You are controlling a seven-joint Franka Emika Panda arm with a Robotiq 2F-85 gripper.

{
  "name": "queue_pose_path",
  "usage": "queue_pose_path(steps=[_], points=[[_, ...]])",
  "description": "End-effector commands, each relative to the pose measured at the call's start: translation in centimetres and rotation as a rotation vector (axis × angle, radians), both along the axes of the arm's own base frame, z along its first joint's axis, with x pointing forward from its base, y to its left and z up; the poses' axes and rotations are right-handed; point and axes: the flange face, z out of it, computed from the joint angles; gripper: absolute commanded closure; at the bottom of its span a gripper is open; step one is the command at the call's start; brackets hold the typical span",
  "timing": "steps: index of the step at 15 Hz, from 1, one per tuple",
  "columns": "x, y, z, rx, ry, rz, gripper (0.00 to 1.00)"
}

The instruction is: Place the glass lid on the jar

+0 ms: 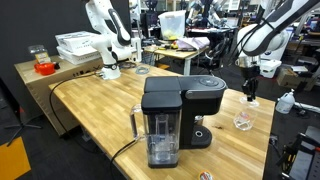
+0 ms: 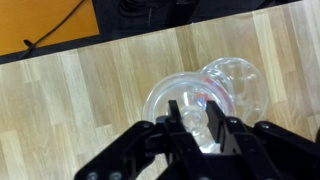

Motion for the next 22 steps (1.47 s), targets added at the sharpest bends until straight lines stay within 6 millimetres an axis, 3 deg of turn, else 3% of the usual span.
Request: queue_pose_path(steps=[1, 7, 22], points=[[-0.8, 2.3, 0.3, 0.014, 0.002, 0.049, 0.92], [-1.2, 4.8, -0.3, 0.020, 0.019, 0.108, 0.92], [-1.8, 5.5, -1.6, 0.053, 0.055, 0.157, 0.92]])
